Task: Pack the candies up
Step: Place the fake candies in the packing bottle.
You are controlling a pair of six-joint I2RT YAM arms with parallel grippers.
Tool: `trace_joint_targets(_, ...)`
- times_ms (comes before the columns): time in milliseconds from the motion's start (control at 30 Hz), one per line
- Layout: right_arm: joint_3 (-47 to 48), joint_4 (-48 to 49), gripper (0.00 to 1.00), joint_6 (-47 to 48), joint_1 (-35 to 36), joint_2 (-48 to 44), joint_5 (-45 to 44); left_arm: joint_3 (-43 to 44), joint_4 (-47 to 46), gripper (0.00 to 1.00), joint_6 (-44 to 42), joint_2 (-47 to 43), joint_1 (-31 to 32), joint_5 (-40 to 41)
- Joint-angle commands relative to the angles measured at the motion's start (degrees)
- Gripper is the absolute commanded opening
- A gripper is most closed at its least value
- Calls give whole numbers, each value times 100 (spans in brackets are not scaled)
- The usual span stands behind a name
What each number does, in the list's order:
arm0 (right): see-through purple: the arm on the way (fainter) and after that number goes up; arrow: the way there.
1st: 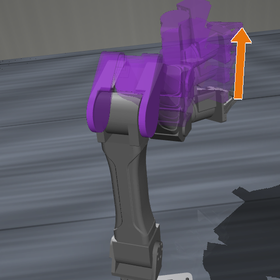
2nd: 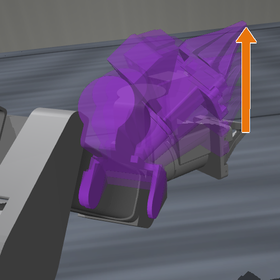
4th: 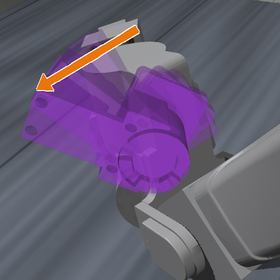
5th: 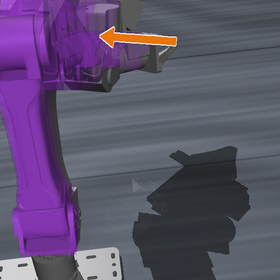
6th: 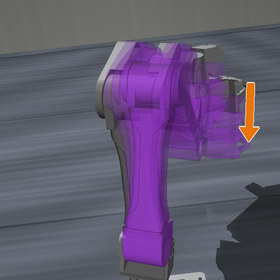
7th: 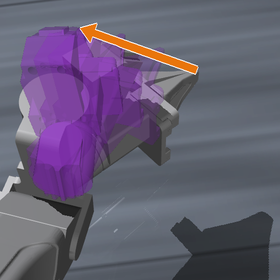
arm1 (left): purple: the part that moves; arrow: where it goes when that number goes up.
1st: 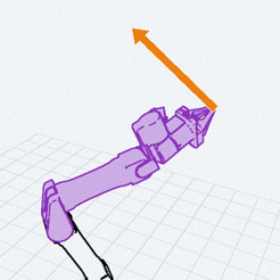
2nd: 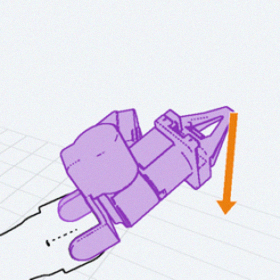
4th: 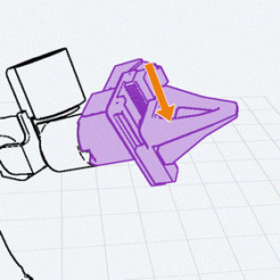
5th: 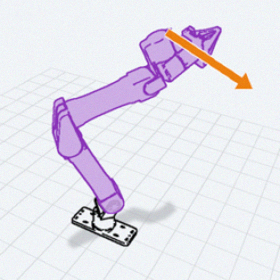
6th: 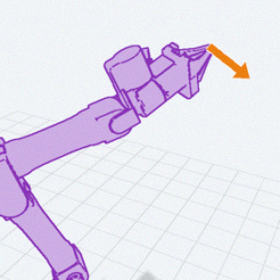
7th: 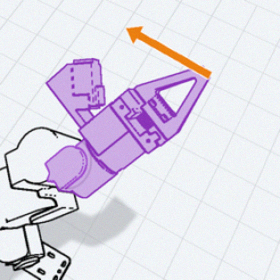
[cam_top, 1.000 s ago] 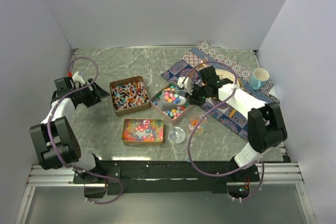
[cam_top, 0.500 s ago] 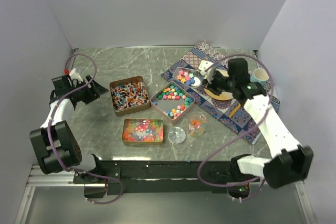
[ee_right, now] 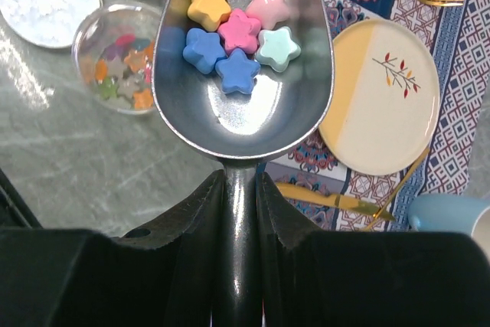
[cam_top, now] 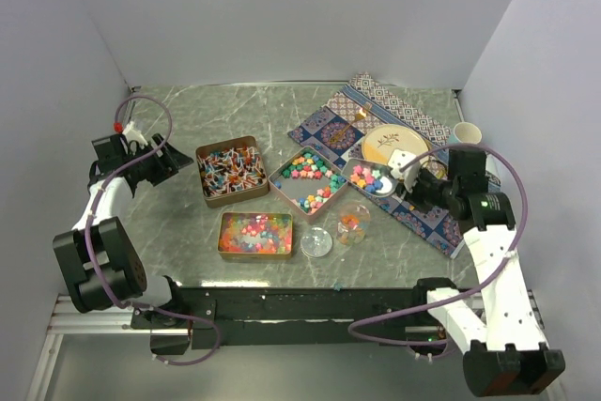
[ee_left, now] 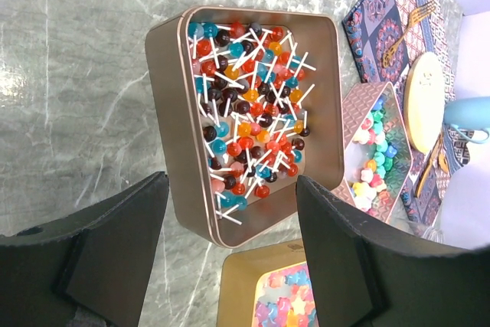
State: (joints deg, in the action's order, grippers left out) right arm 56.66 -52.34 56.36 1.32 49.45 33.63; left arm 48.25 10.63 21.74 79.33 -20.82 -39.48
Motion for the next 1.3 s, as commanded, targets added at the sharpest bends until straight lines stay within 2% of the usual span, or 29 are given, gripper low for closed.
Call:
trace_joint_targets(0,-76,-567,0,753,-308,-436,364,158,-97,73,-161,-58,-28,55)
trace_joint_targets(267,-24,-1630,0,1808,-378,-375,30,9,-158,74,-196,-154,-62,99)
trace_joint_targets(900,767,-2167,0,2635,-334,301,-858,-158,-650,73,164,-6,-107,-94)
trace_joint_targets(1133,1048,-2351,0,2906,-159,522,-1104,-290,-773,73,235,-32,-115,-103)
trace_joint_targets(1267,996,-2360,0,2986,253,513,-1297,-342,-791,73,243,-58,-159,-103)
